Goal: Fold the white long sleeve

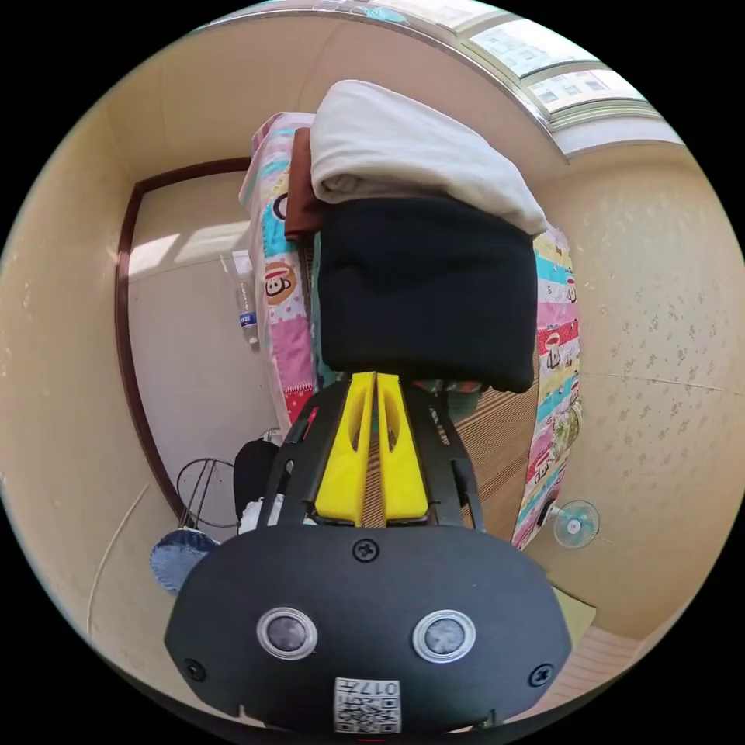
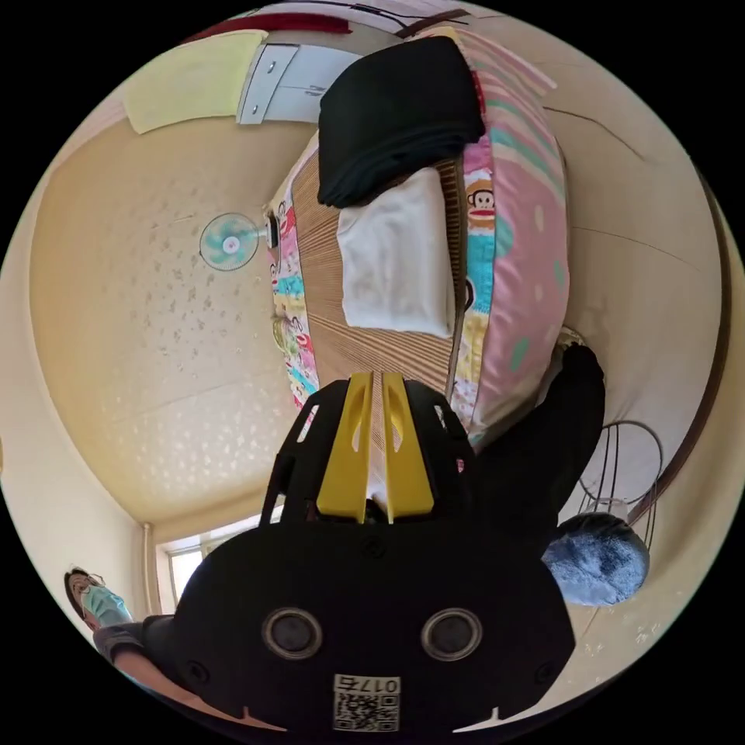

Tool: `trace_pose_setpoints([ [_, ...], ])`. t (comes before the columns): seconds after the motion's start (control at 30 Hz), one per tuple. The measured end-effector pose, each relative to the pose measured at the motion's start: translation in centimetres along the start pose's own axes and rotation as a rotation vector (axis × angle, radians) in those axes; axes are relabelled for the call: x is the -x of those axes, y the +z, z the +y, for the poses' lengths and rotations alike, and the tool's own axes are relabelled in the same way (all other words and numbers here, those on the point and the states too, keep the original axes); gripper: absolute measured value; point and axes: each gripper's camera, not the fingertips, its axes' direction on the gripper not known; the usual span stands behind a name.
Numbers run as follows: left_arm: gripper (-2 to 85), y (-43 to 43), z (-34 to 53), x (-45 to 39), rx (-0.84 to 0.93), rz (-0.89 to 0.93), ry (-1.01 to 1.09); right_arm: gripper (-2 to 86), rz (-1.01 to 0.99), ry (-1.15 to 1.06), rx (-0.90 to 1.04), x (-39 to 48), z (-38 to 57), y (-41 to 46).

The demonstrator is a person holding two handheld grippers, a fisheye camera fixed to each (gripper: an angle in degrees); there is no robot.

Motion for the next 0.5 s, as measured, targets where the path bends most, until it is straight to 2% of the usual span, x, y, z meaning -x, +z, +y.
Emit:
trace_pose_setpoints([
  [0.13,-0.6,3.3,6.9,0.5,0.026,0.056,-0.106,5.4,-0.223,0.143,-0.147,-1.3,-4.6,-2.4],
  [0.27,-0.6,7.8,14.3,-2.1,0.073,0.020,-0.046,7.4,-0.337,0.250,-0.226,-2.0,-8.5,-3.8],
  [0.4,-0.6,12.4,21.2,-7.4,0.147,-0.045,0.133,8.0,-0.244,0.204,-0.121,0.3,-11.9,-3.0],
  [0.5,-0.6,14.6,25.9,-10.9,0.173,-0.026,0.245,8.3,-0.055,0.025,0.053,4.7,-14.9,-0.4],
])
